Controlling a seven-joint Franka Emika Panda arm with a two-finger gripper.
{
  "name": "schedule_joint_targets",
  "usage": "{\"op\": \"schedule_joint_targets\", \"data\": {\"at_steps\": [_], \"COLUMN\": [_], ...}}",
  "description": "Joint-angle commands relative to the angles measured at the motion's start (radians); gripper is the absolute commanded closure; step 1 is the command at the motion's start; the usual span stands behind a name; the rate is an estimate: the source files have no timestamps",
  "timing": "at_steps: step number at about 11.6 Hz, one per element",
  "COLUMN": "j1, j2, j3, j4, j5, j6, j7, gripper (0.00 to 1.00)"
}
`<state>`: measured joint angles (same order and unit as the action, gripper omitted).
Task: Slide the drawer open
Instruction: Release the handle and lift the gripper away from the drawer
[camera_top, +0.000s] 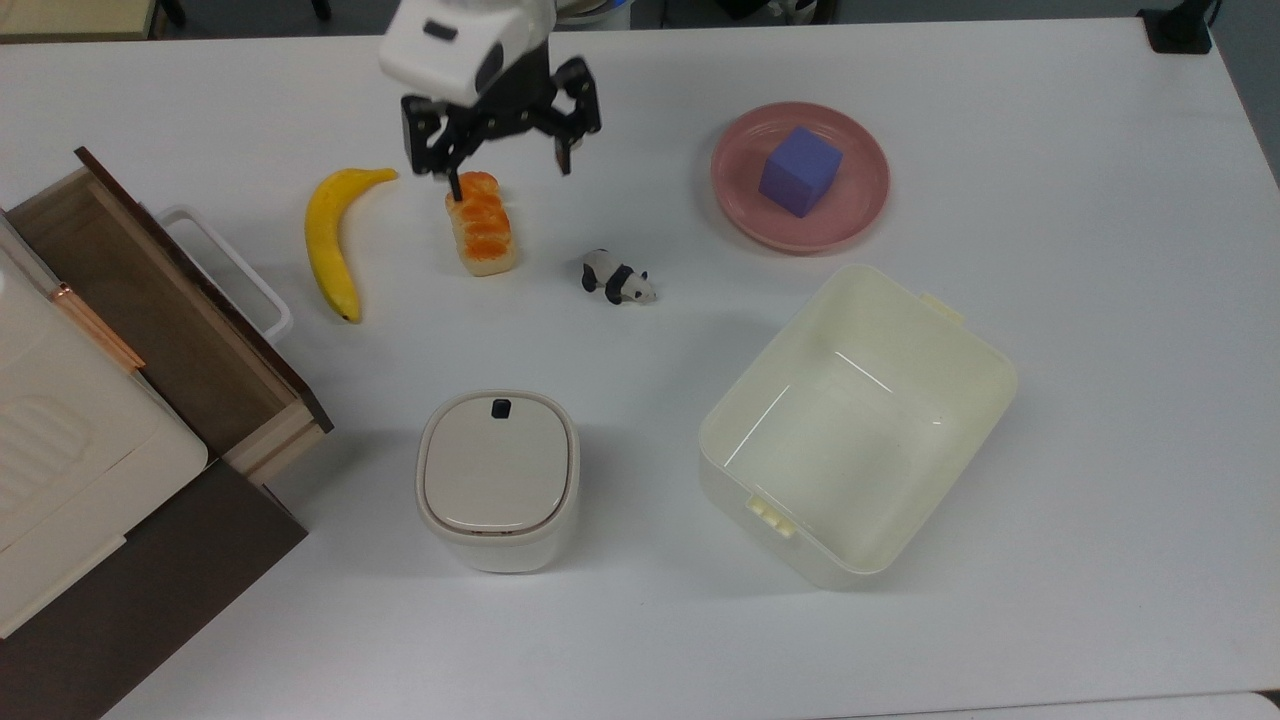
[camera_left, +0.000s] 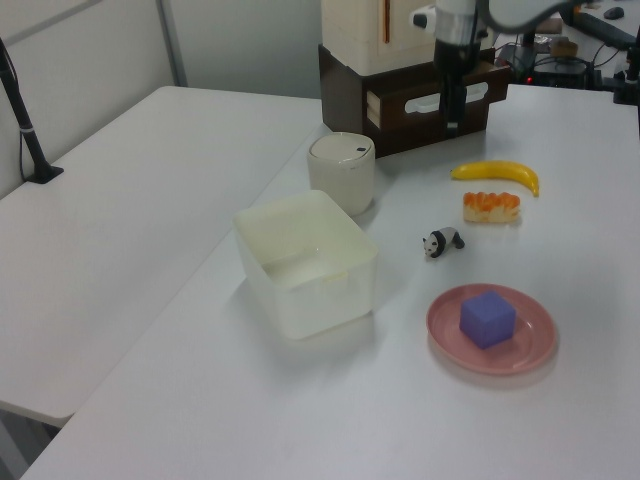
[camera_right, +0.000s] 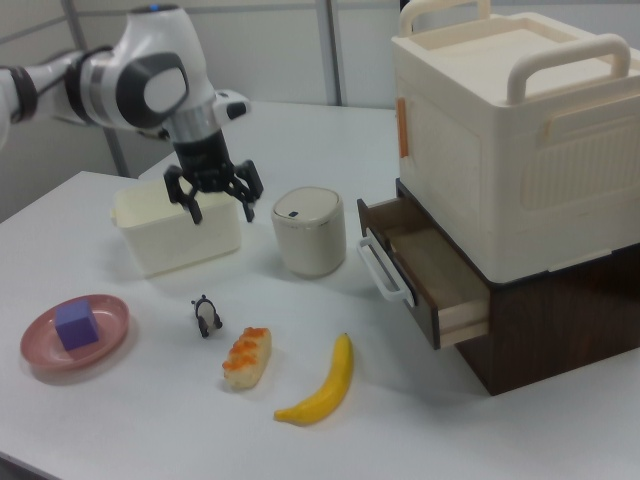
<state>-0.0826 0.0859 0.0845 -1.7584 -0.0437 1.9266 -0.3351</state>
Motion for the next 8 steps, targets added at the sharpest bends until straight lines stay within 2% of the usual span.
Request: {"op": "schedule_joint_targets", "data": {"at_steps": [1,2,5,8], "j1": [0.007,0.009,0.017,0.014], "j2": [-0.058,-0.077,-0.103,-0.095], "j3": [-0.009,-0.009,-0.011,-0.012], "j4": [0.042,0.043,0.042,0.051], "j5": [0.053,0.053,0.053,0.042], "j6": [-0.083,-0.106,-0.213,-0.210], "j7": [0.253,0.309,0.324,0.321], "gripper": [0.00,0.00,0.00,0.00]}}
